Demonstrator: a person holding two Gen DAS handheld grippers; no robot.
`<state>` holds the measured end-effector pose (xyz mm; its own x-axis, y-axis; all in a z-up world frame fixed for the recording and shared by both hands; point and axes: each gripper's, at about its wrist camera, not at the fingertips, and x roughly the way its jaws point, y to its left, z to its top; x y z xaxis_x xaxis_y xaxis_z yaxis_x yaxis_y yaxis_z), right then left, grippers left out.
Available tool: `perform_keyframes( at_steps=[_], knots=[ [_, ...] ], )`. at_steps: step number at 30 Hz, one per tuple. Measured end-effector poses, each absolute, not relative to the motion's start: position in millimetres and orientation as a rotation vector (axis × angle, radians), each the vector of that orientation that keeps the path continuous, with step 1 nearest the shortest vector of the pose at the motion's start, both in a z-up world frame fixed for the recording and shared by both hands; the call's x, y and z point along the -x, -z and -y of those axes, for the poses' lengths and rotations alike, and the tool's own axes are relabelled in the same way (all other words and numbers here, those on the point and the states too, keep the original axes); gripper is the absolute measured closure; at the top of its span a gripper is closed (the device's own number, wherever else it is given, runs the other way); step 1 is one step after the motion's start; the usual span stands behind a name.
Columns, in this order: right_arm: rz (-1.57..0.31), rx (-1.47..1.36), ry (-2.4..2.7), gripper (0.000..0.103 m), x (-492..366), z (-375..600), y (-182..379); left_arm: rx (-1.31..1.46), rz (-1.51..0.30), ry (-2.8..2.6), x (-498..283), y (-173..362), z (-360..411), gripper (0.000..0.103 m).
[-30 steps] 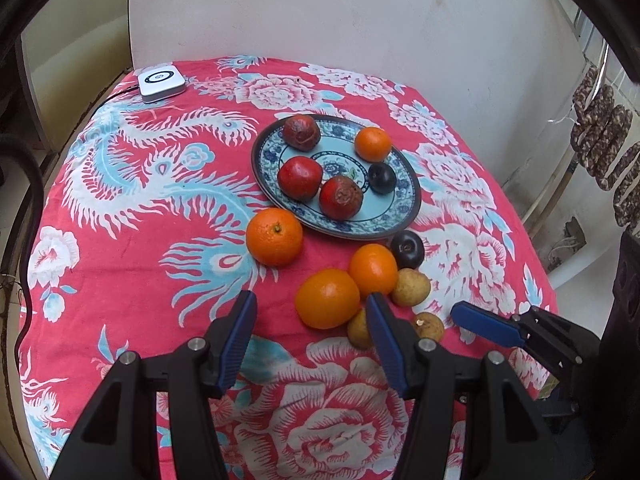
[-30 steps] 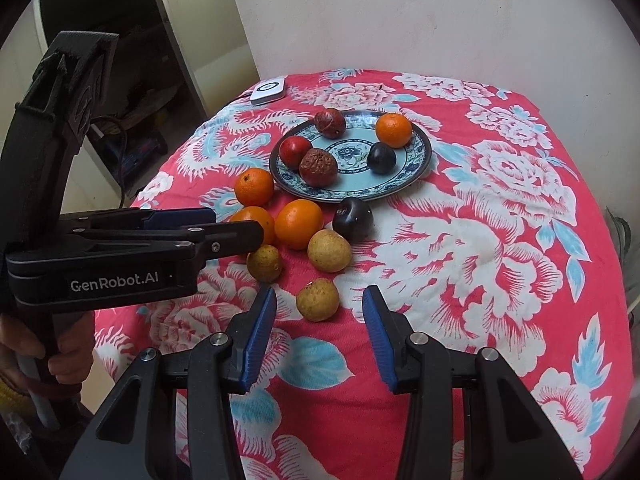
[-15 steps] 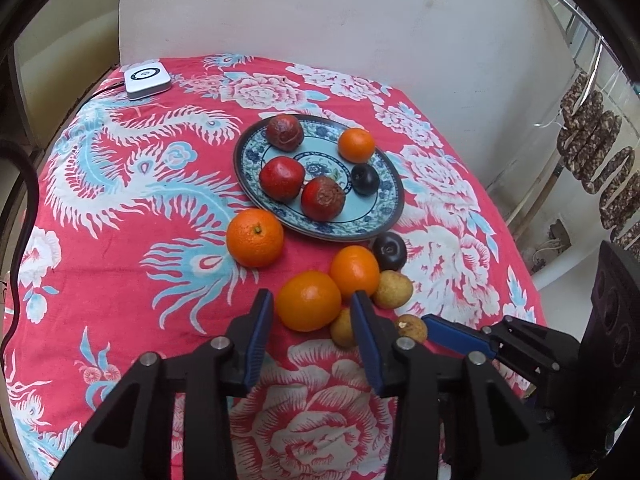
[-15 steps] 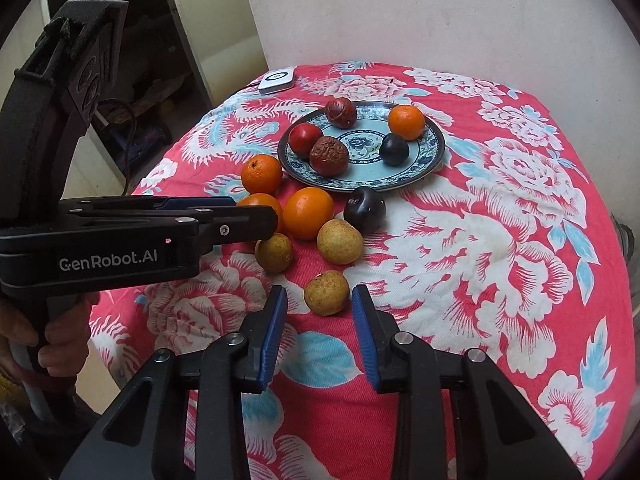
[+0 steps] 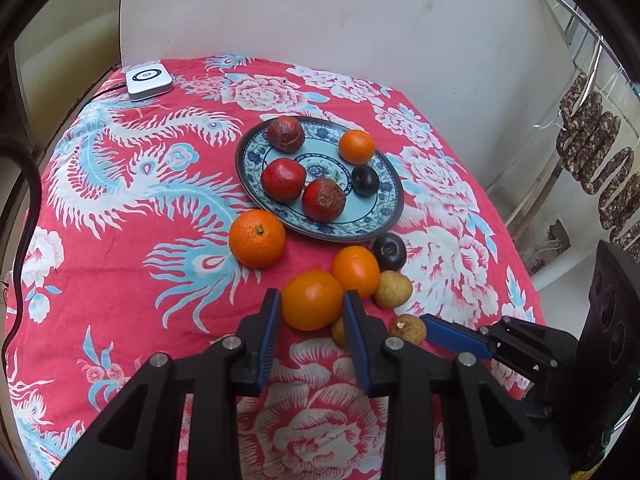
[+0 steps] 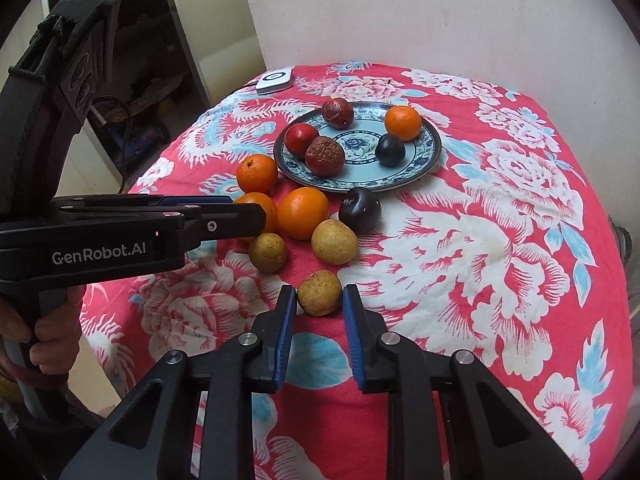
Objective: Organize fruits
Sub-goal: 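Withdraw both open tools from the plate back toward the remaining fruits, then grasp a large orange with the left tool while the right tool grasps a dark plum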
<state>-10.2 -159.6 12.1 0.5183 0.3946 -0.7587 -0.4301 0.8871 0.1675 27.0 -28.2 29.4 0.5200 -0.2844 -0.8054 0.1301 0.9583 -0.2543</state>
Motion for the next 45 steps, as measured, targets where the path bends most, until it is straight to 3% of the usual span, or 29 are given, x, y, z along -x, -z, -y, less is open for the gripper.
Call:
perform_keyframes(
  at_steps=[45],
  knots=[
    [-0.784, 0.011, -0.454, 0.078, -27.0, 168.2, -42.4, 0.175, -0.865, 0.190, -67.5, -67.7, 11.1, 0.070]
  ],
)
